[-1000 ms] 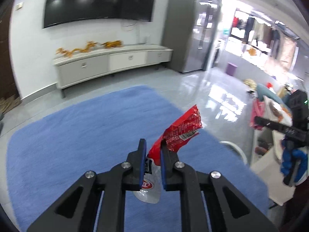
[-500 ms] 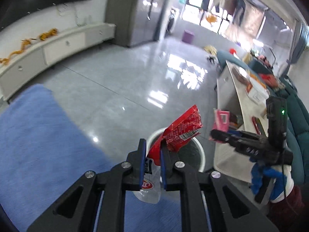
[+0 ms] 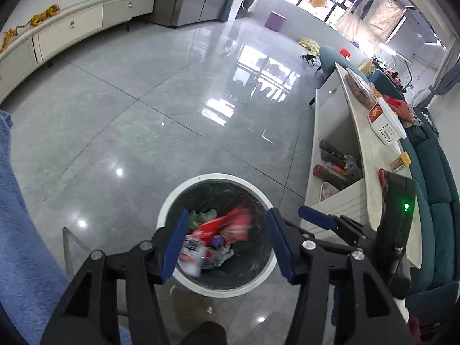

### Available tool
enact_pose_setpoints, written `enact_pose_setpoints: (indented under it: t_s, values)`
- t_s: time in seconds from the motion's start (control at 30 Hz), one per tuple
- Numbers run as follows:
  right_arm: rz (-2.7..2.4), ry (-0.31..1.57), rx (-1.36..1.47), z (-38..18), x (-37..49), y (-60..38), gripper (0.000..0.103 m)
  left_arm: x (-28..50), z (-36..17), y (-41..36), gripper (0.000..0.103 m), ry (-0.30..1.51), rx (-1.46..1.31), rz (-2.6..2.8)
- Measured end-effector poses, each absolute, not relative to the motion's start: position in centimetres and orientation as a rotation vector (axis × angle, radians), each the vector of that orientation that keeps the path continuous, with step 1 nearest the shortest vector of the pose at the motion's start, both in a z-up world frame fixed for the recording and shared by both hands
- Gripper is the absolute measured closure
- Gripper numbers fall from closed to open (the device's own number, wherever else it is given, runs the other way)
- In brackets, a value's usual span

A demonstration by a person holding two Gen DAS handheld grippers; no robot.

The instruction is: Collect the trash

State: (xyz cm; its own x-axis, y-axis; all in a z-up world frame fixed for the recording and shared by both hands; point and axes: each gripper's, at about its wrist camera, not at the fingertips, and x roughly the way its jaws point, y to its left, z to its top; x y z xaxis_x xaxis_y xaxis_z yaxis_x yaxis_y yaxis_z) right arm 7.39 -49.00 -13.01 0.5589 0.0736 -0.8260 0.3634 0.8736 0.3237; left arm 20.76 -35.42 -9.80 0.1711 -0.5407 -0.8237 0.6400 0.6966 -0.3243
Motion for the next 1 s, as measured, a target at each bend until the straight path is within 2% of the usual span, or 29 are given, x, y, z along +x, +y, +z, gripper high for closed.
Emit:
enact_pose_setpoints:
  t_s: [0.17,0.3,0.43,0.53,0.67,1.0]
  values:
    - [-0.204,0.967,0.506,-12.2,6.7,-48.6,0.037,20.2,-9.5,-35.2,0.049,1.1,0.101,-0.807]
    - [-0.213,0.945,0.487,-10.7,7.0,-47.4,0.032,19.5,-7.7,-32.3,0.049,1.01,0.12,-0.702]
    - [-0.175,0.92,0.429,-8.8,7.9,-44.4,0.027,18.7,-5.4,-28.3,0.037,0.914,0.108,-0.568]
    - [-0.135,0.894,0.38,-6.9,8.2,-41.4,0.023,17.8,-4.0,-24.7,0.032,0.85,0.088,-0.463]
    - [-0.072,0.857,0.314,-4.4,8.5,-36.9,0.021,16.3,-2.4,-19.0,0.032,0.779,0.064,-0.321]
    - [0.086,0.752,0.122,1.0,7.8,-25.6,0.006,12.1,1.0,-7.5,0.032,0.658,0.012,-0.071]
